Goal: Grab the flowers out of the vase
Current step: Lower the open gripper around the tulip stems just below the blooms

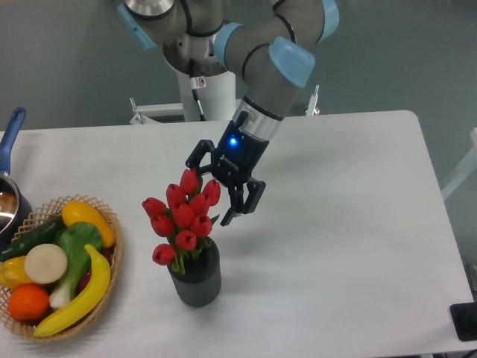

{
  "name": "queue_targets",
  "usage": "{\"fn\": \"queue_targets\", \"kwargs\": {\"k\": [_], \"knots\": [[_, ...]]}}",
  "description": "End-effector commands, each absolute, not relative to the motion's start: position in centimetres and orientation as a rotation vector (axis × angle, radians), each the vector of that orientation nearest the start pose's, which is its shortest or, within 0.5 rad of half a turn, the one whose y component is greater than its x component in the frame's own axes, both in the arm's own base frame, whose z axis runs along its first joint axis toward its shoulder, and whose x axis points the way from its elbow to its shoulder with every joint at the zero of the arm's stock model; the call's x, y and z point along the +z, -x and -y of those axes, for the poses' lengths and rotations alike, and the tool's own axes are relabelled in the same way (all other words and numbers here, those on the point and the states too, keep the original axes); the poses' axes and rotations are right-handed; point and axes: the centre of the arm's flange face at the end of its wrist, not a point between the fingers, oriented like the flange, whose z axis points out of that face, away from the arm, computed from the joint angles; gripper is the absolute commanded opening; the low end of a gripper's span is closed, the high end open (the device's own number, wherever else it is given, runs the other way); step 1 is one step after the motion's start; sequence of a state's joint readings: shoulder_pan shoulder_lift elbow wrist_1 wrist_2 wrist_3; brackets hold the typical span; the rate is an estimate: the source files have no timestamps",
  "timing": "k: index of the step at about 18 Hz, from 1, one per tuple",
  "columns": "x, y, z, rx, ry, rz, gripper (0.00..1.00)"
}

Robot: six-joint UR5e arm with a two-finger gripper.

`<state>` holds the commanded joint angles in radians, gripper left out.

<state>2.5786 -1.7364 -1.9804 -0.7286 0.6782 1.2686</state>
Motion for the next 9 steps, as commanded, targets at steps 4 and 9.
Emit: {"fn": "queue_targets", "kwargs": {"k": [4,9], "knots": [[32.90,32.07,-45.36,-0.195,2.177,-0.426,1.00],[33.11,32.82,-45.84,-0.190,2.174,-0.425,1.00]]}}
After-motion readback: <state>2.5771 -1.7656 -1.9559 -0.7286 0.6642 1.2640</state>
